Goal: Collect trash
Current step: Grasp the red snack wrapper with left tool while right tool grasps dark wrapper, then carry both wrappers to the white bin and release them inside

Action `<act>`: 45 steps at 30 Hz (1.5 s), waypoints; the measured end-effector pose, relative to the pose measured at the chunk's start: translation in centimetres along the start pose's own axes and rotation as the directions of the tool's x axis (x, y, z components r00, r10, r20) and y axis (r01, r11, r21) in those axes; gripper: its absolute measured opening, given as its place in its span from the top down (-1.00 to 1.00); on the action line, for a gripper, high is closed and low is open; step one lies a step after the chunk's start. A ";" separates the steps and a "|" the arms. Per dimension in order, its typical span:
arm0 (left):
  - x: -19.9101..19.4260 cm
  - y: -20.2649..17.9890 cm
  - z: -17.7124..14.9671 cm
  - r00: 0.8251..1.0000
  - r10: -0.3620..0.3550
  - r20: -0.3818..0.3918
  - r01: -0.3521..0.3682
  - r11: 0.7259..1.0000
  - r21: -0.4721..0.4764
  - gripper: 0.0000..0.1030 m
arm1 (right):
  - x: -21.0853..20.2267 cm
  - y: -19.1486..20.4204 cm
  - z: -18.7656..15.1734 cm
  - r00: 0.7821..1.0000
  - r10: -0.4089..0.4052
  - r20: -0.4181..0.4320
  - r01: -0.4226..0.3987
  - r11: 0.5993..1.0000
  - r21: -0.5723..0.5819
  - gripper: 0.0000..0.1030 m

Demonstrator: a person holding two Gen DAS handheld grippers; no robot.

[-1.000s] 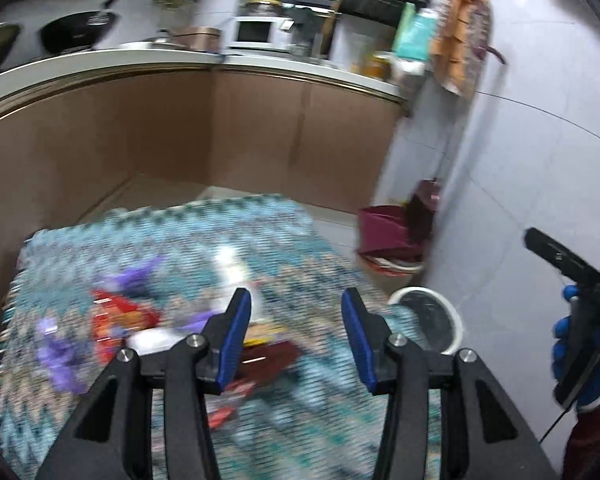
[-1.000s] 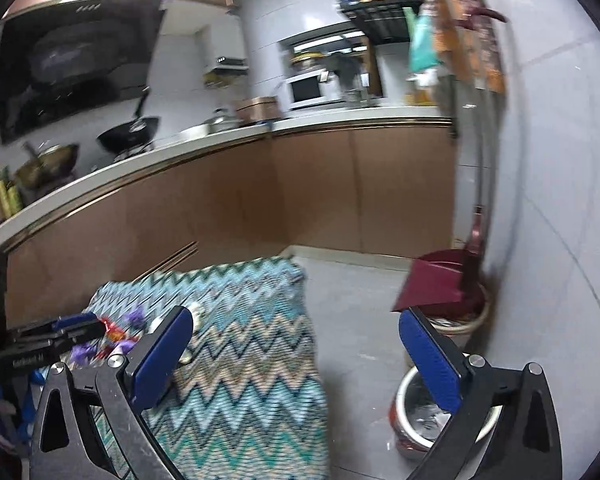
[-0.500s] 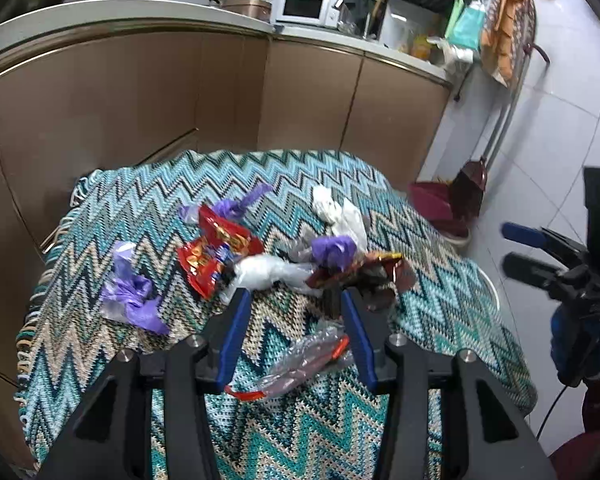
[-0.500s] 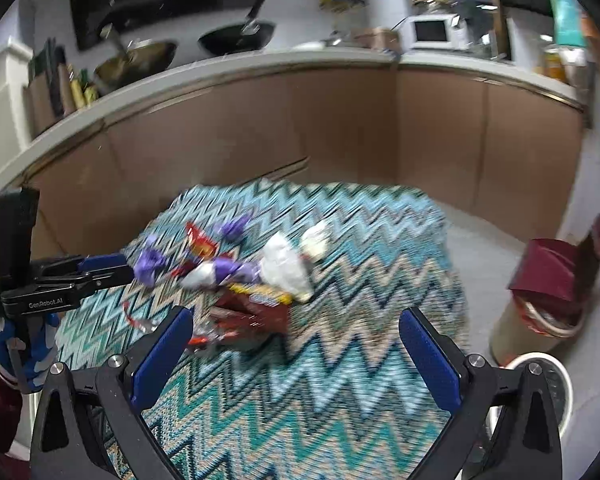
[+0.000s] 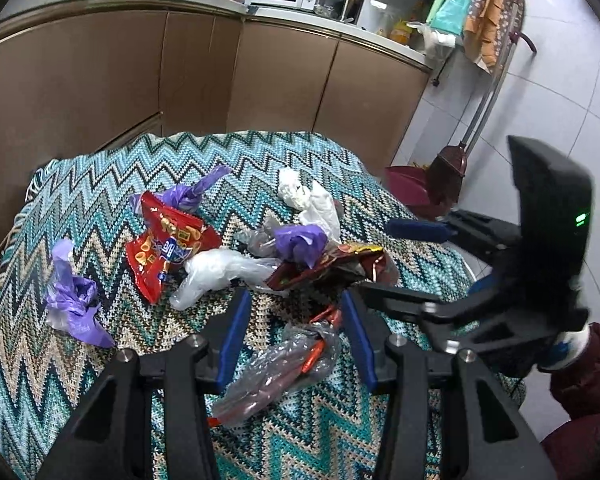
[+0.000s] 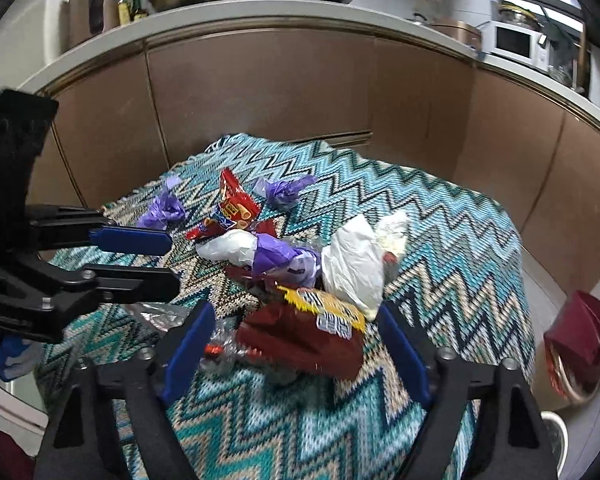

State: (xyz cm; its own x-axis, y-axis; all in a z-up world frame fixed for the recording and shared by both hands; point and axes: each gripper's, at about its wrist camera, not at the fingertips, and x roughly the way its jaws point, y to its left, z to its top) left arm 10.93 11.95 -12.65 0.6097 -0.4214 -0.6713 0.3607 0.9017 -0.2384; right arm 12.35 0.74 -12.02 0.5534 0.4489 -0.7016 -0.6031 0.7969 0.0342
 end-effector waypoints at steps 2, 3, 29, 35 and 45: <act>0.0 0.4 0.0 1.000 0.007 -0.002 -0.007 1.000 -0.013 0.12 | 0.9 -0.4 -0.1 1.000 0.002 -0.021 -0.002 1.000 -0.001 -0.25; 0.0 0.5 0.0 1.000 0.012 -0.003 -0.012 1.000 -0.017 0.12 | 1.4 -0.7 -0.2 1.000 0.003 -0.029 -0.003 1.000 0.002 -0.10; 8.2 8.7 4.2 0.947 0.291 -0.139 -0.313 0.933 -0.176 0.63 | -6.5 -4.1 -3.3 0.985 0.102 0.138 -0.120 0.984 0.130 0.79; 6.4 8.0 4.2 0.945 0.314 -0.096 -0.326 0.931 -0.166 0.76 | -8.7 -4.6 -4.2 0.982 0.077 0.174 -0.106 0.981 0.164 0.79; 0.7 2.2 7.5 0.962 0.268 0.057 -0.258 0.956 -0.140 0.77 | -15.0 -10.0 -8.1 0.965 -0.153 0.213 0.074 0.938 0.339 0.79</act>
State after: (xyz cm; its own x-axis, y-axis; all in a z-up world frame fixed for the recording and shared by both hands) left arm 17.44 12.91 -8.32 0.7236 -0.1688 -0.6692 0.0887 0.9843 -0.1523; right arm 5.39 -17.28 -7.60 0.7486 0.3974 -0.5307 -0.3298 0.9176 0.2219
